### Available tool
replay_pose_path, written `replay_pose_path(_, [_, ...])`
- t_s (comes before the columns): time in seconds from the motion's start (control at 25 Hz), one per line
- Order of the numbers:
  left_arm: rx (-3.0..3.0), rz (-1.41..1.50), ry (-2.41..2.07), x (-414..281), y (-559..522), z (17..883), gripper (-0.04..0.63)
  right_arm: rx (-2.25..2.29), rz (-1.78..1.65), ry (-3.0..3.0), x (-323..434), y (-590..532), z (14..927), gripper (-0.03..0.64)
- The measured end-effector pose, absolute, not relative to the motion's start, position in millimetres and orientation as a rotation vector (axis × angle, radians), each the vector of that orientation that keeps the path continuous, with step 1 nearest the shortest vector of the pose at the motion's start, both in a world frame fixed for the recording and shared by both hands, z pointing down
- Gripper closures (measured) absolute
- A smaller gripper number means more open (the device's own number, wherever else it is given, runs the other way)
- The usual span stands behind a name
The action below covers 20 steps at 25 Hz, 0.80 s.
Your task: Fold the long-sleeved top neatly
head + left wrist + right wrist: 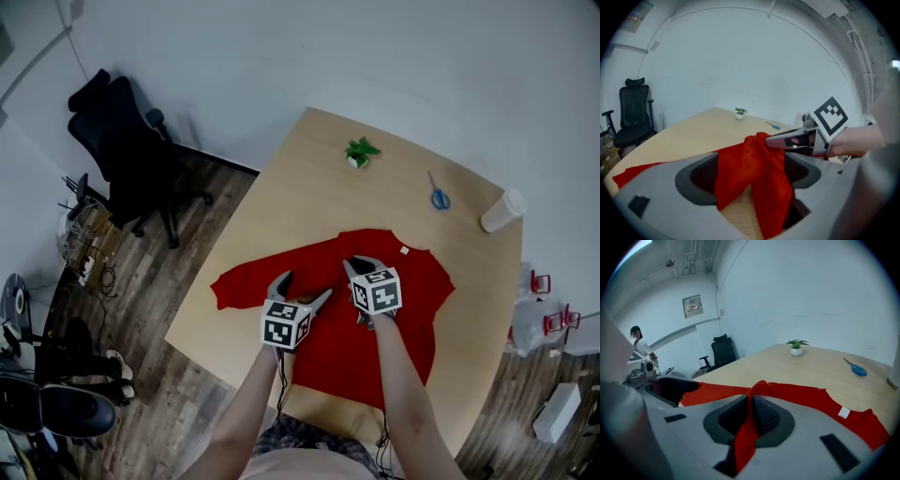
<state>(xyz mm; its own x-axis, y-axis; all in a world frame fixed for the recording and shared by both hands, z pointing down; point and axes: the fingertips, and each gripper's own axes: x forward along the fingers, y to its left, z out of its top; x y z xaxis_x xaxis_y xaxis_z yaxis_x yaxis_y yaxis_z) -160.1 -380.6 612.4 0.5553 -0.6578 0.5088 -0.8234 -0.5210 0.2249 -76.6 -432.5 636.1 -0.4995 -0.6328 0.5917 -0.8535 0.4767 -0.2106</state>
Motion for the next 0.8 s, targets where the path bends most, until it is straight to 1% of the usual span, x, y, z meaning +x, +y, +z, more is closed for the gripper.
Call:
replay_pose_path(0.08, [2.345,0.504,-1.205,-164,-380,613,0.158,1.235,0.713,-2.328,-83,-432,633,0.546])
replay_pose_path(0.2, [2.342,0.502,-1.209,-167,-380,614,0.158,1.233,0.744,-2.379,-90,-433,628,0.477])
replay_pose_path(0.24, [2.34,0.501,-1.21,-168,-380,614,0.158,1.236,0.745,-2.398,-92,-433,624,0.449])
replay_pose_path(0.36, [2.331,0.5,-1.218,-170,-380,615,0.158,1.236,0.771,-2.494,-97,-435,610,0.331])
replay_pose_path(0.48, [2.317,0.498,-1.231,-174,-381,617,0.158,1.231,0.83,-2.542,-100,-435,606,0.278])
replay_pose_path(0.8, [2.266,0.487,-1.319,-199,-383,616,0.158,1.226,0.762,-2.548,-105,-437,595,0.276])
